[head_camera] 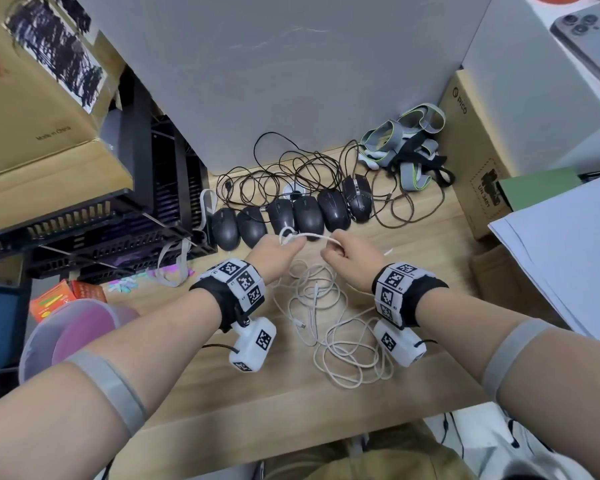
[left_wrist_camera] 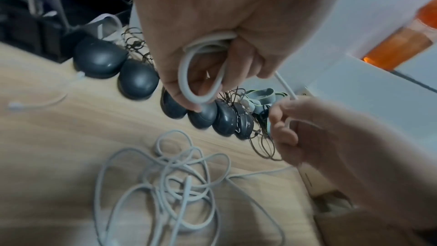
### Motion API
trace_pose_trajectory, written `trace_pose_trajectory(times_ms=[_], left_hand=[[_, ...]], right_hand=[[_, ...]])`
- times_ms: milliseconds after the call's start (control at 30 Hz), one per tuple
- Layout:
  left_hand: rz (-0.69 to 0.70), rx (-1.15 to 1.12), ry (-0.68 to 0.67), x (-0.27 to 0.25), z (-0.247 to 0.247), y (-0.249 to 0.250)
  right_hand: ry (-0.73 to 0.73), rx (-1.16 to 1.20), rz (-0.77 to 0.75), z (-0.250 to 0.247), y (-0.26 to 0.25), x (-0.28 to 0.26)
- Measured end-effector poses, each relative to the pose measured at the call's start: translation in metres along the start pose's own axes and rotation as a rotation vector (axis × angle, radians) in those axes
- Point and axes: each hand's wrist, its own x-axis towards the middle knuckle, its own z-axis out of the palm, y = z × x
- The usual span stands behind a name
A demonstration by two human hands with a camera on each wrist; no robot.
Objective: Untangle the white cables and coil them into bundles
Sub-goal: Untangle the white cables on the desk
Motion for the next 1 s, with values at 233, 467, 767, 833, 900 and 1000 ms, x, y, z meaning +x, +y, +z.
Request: trace_pose_trajectory(times_ms=[233,467,767,833,900,1000], left_hand=[[-0.157,-0.549,-0.07,0.003,0.004,0.01],[-0.128,-0.353,0.036,0.006,0.016,0.021],[-0.208,-0.787,-0.154,0.008,0.014,0.025],[-0.214,-0.851,-0.172,0.009,0.016,0.027],[-0.22,-0.922,-0.188,0.008,0.017,0.031],[-0.24,-0.992,-0.217,0.006,0.011,0.034]], right_hand=[[-0.206,-0.195,0.001,0.007,-0.032,-0.014],[-0.28,-0.334,-0.07,0.016,-0.057,-0.01],[-0.457,-0.443,-0.015,0.028,-0.048,0.004],[-0.511,-0.49,-0.03,0.034,-0.049,0.007],[-0.537,-0.496,-0.041,0.037,-0.044,0.012],[-0.526,-0.474,-0.002,0.032,-0.04,0.009]])
